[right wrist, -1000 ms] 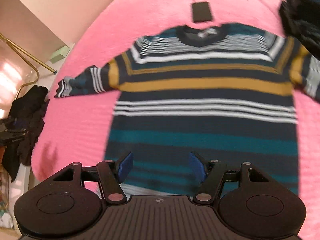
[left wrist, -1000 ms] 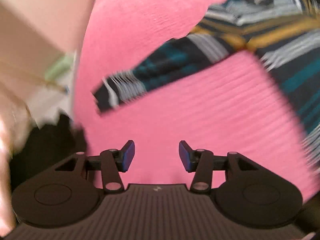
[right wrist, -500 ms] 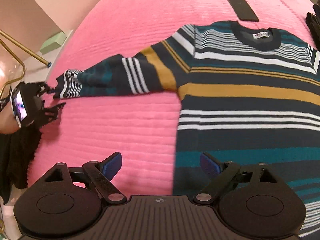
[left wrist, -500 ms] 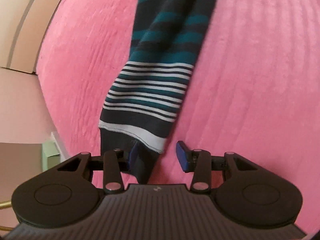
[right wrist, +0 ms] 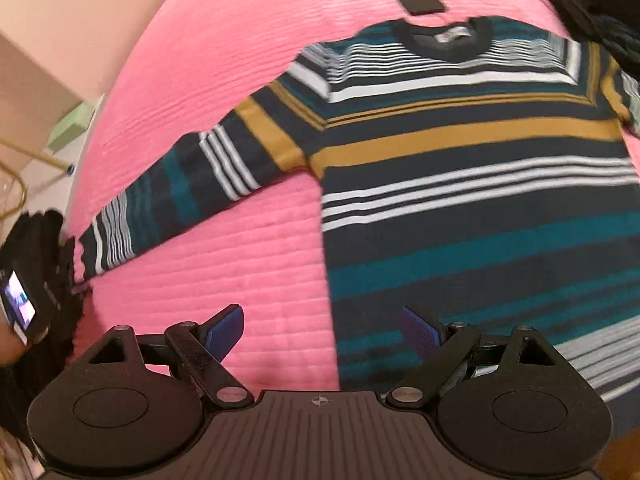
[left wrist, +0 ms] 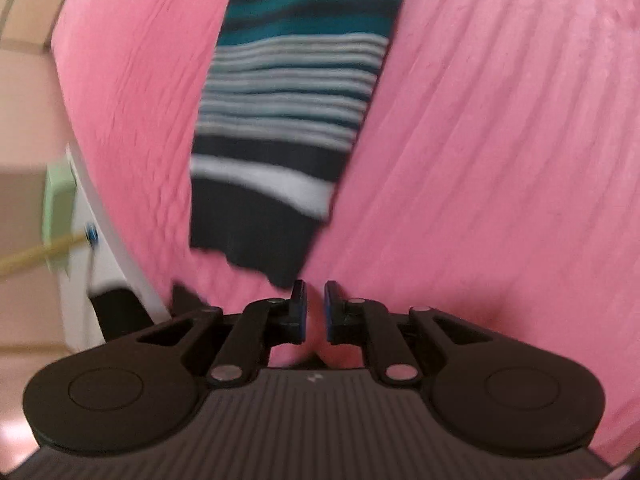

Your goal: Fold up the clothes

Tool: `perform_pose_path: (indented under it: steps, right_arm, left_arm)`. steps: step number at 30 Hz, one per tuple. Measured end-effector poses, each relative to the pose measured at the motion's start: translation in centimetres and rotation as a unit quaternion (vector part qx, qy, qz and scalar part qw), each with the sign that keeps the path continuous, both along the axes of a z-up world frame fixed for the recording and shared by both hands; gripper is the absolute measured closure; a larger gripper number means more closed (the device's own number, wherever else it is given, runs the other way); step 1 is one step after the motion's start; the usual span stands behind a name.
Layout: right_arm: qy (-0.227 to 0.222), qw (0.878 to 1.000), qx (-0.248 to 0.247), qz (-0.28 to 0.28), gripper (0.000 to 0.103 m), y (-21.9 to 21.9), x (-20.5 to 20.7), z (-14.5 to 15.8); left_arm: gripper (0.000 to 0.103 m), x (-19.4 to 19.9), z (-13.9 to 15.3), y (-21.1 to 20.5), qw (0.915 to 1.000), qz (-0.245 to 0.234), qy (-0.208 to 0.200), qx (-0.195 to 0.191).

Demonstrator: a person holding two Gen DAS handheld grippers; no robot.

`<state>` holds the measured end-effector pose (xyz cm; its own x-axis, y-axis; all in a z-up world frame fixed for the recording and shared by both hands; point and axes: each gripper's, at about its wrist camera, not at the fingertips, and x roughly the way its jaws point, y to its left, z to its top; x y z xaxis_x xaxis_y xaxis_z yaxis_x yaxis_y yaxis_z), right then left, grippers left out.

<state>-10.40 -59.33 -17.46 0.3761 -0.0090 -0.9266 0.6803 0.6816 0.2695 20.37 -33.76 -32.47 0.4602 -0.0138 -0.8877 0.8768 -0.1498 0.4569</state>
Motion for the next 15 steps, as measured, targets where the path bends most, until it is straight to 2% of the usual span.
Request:
perform_pose_path:
  steps: [3, 5, 7, 10, 13, 15]
  right_arm:
    - [-0.002, 1.0, -0.019, -0.025, 0.015, -0.5, -1.6, 1.5]
    - [-0.003, 0.998, -0.035, -0.05, 0.015, -0.8, -3.0, 2.7]
    - [-0.004, 0.996, -0.051, -0.076, 0.015, -1.2, -4.3, 3.9]
    - [-0.006, 0.989, -0.078, -0.123, 0.015, -1.7, -6.6, 5.8]
    - [-0.01, 0.981, -0.107, -0.162, 0.0, -2.0, -9.0, 7.3]
    - [-0.012, 0.974, -0.125, -0.188, 0.0, -2.4, -10.8, 8.3]
  left_arm:
    - [0.089, 0.0, 2.8, 0.1, 0.9968, 0.061, 0.04, -0.033]
    - [0.088, -0.1, 4.9, -0.3, 0.99, 0.104, 0.073, -0.059]
    - [0.087, -0.6, 7.0, -0.8, 0.9798, 0.144, 0.106, -0.09]
    - [0.08, -2.1, 10.3, -2.1, 0.9592, 0.192, 0.155, -0.139]
    - [0.07, -4.2, 12.8, -3.8, 0.9418, 0.209, 0.197, -0.175]
    - [0.06, -6.5, 14.2, -5.0, 0.9402, 0.191, 0.209, -0.19]
